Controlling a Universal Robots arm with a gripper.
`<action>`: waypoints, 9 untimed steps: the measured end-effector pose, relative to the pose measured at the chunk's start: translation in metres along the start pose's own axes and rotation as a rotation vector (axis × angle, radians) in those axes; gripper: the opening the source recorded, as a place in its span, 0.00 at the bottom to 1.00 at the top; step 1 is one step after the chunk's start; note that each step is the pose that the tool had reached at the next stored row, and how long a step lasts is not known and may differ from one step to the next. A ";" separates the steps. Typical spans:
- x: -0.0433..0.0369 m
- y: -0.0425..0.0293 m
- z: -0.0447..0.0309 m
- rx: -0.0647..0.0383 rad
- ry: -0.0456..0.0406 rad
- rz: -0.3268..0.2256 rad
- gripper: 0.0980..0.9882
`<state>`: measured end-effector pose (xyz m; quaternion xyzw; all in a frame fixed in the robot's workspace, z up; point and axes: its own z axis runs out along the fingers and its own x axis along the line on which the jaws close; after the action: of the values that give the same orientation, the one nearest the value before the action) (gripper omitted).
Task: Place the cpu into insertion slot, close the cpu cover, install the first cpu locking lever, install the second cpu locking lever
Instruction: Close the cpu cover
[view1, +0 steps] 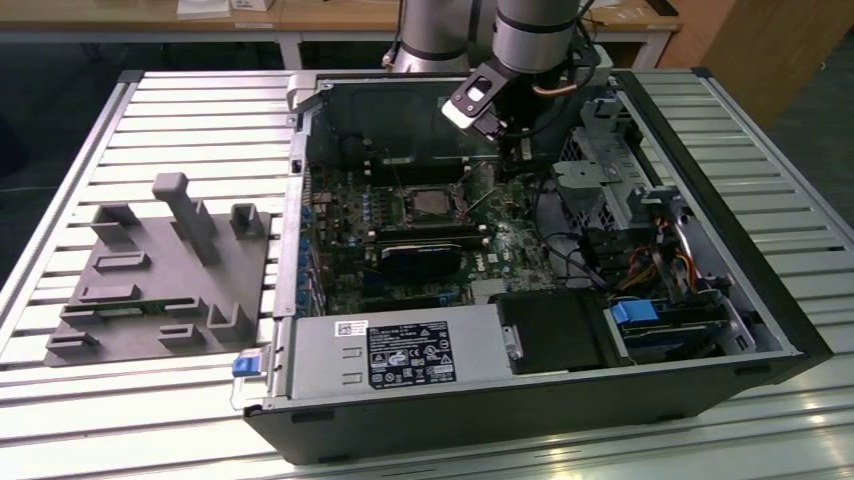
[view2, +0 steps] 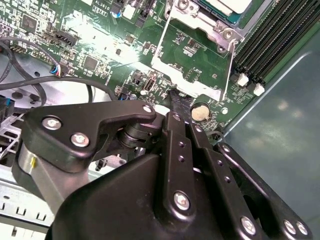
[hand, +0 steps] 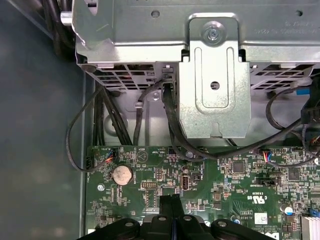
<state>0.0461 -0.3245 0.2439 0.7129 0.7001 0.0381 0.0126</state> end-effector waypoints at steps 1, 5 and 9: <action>0.0000 0.0000 0.0000 0.000 0.0000 0.000 0.01; 0.0000 0.0005 0.0003 0.033 -0.0004 0.001 0.01; 0.0000 0.0011 0.0006 0.074 -0.0013 0.003 0.01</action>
<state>0.0472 -0.3245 0.2434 0.7139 0.7001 0.0118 -0.0133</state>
